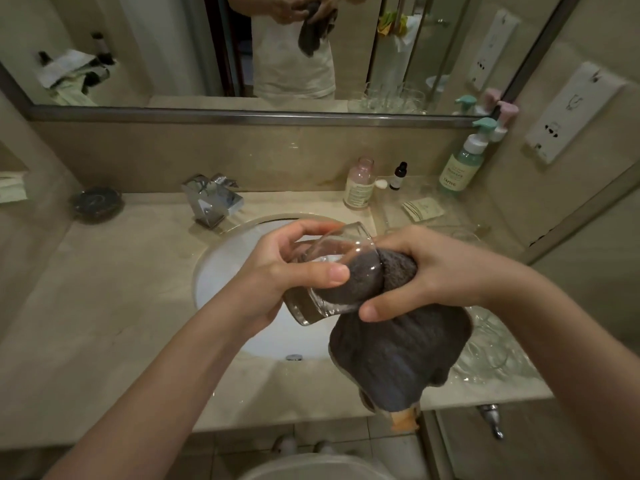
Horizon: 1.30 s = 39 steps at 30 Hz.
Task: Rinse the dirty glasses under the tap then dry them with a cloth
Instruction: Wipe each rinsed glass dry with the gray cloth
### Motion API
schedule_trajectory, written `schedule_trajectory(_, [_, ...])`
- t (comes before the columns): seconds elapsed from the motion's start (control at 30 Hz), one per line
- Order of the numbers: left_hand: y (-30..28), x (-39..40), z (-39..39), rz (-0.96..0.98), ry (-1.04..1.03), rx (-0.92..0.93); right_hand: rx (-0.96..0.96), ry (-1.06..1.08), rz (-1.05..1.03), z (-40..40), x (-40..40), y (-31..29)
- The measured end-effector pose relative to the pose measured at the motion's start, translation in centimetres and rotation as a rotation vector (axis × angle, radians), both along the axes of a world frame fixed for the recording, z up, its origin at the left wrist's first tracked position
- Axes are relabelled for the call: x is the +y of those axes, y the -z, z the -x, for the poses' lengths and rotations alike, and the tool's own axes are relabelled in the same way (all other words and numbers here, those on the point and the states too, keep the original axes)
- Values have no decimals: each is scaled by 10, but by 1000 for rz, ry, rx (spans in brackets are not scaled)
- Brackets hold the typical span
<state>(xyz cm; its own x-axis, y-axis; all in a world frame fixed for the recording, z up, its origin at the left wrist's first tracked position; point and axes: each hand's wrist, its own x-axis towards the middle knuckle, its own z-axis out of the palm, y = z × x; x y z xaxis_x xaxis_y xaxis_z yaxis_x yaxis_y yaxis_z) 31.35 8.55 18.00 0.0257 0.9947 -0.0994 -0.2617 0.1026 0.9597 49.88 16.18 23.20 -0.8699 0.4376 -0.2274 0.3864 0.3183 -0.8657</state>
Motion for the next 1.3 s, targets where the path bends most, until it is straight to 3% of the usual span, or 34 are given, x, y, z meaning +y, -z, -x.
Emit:
schedule_trajectory(0.3, [9, 4, -5, 139, 138, 139, 103, 133, 240, -18, -5, 34])
schedule_trajectory(0.47, [10, 0, -8, -41, 100, 236, 210, 256, 342, -22, -8, 41])
schedule_trajectory(0.73, [6, -3, 1, -201, 145, 426, 230, 270, 341, -21, -11, 38])
schedule_trajectory(0.93, [7, -6, -8, -5, 96, 131, 222, 239, 350, -21, -14, 38])
schedule_trajectory(1.03, [7, -5, -10, 191, 129, -46, 162, 156, 209, -23, -15, 35])
schedule_trajectory(1.13, [7, -6, -11, 313, 133, -68, 157, 135, 52, -22, -16, 40])
schedule_trajectory(1.23, [2, -9, -12, 200, 113, 29, 234, 171, 119, -22, -15, 48])
schedule_trajectory(1.3, [3, -7, -9, -44, 31, 336, 319, 202, 254, -22, -14, 52])
